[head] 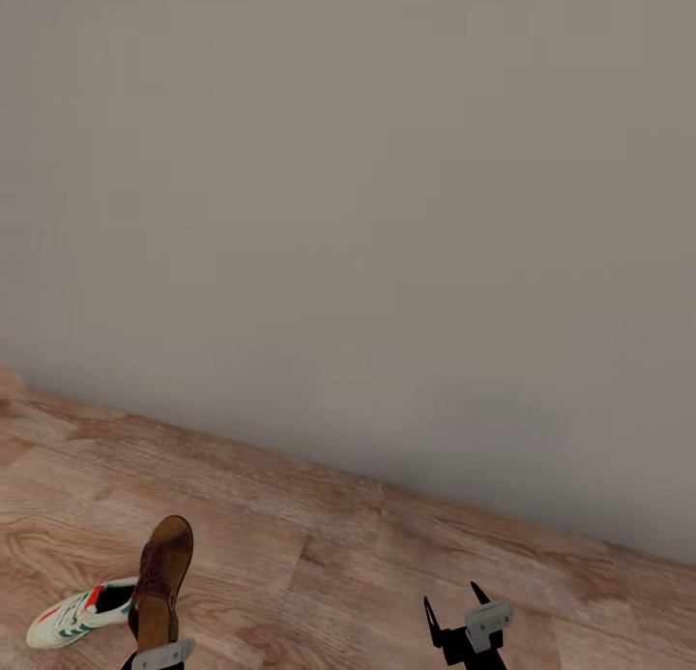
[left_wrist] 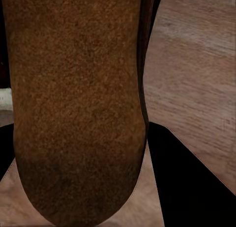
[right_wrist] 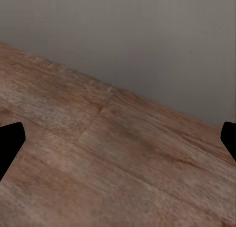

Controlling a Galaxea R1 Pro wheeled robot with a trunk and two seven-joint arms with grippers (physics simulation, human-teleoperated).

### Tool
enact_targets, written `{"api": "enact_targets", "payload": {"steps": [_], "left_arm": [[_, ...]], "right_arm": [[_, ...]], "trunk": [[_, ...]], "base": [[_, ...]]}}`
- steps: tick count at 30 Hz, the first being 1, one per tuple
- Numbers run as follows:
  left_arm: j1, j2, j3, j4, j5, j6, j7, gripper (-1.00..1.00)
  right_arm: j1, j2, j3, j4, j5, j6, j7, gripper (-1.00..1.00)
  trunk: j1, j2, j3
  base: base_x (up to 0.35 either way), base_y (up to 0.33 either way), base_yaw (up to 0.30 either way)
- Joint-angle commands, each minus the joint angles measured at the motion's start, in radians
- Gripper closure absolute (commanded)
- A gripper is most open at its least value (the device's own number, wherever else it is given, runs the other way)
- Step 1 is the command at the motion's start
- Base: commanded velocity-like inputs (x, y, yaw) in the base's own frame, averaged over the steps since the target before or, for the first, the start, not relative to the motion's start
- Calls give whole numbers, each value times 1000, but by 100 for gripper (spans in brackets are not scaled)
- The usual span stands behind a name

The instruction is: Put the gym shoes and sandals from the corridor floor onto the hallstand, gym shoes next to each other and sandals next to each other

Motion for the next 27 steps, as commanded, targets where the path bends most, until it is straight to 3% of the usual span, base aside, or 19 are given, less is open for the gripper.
{"api": "enact_targets", "payload": {"steps": [1, 27], "left_arm": [[-1, 0, -1, 1, 2, -2, 1, 100], [-1, 0, -2, 1, 3, -2, 1, 100]], "right_arm": [[0, 0, 9, 0, -4, -2, -6, -100], [0, 0, 9, 0, -4, -2, -6, -100]], "trunk": [[0, 0, 0], [0, 0, 28]], "base": [[0, 0, 218], [0, 0, 218]]}}
